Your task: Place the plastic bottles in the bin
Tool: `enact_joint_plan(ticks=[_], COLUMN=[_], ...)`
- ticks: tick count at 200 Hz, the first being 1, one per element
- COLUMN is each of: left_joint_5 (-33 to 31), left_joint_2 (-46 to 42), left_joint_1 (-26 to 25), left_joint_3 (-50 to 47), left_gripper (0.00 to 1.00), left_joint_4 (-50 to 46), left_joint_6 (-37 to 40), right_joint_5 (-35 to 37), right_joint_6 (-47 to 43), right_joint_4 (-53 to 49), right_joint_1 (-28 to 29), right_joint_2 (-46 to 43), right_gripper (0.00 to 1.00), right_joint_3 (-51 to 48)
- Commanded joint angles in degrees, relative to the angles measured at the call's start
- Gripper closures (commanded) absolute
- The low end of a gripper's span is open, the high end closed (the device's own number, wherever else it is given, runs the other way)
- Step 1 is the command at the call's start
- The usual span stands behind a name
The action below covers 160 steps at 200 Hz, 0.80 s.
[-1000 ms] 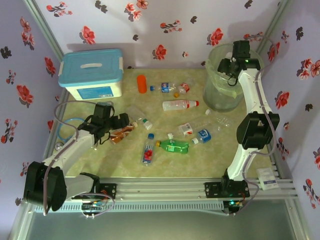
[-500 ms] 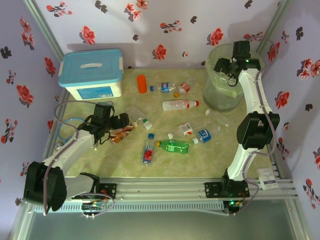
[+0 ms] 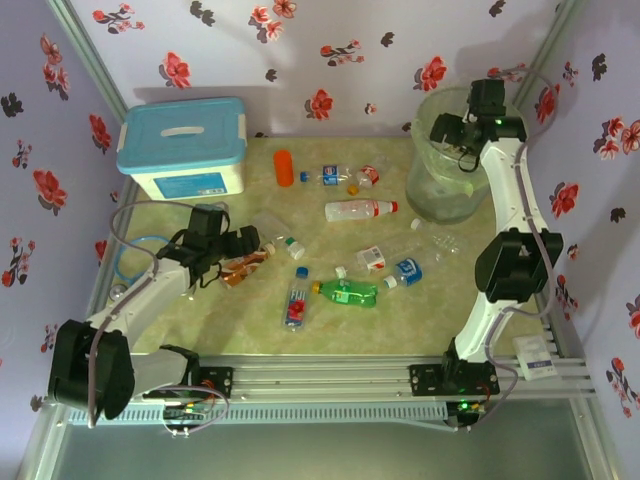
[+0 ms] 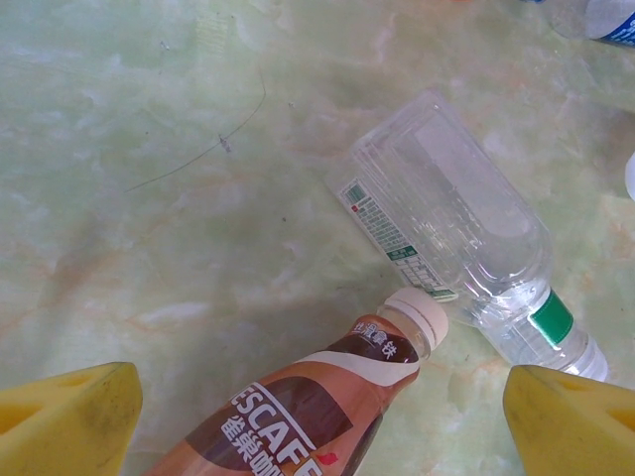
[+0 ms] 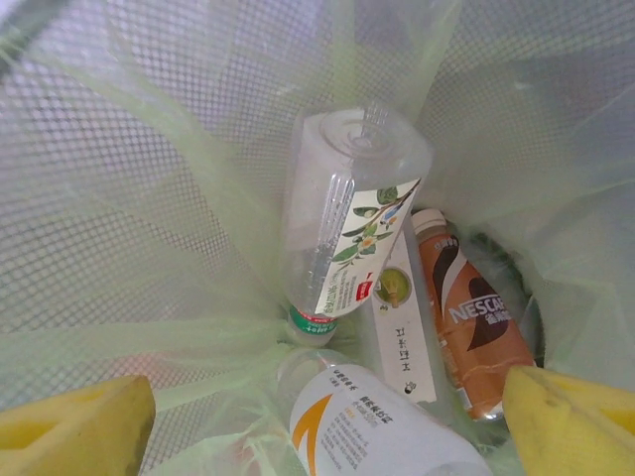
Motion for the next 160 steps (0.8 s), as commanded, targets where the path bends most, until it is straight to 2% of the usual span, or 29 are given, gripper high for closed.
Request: enact_joint_plan(ticks=[1,41,97,115,160], left_joint_5=[0.91,1.23,1.36,1.35,1.39], left_joint_2=[0.48,1.36,2.38,2.63,2.06], left_joint_1=[0.51,0.44,0.43,0.37,0.00], left_joint_3=[1.87,2.42,3.22,3.22,2.40], left_gripper=[0.06,0.04,0.02,0.02,0.01], left_joint_4=[0.47,0.31,-0.40,-0.22,-0.53], left_joint_6=[0.22,1.33,1.97,1.84,2.23], right_joint_5=[-0.77,-2.27,-9.89,-11.31,-8.86], right_joint_6=[-1.49,-1.75,-0.43,-1.58,-7.34], right_joint_4=[0.88,2.14,10.40,10.13,5.78], right_joint_1=[-0.52,-0.52,0.32,2.49,13.20], right_joint_2=[-4.23,-8.76,-19.11,-20.74,-18.65], right_gripper=[0.09,0.10,0.15,0.16,0.20], right_joint_3=[3.10,3.44,-5.57,-6.60,-4.20])
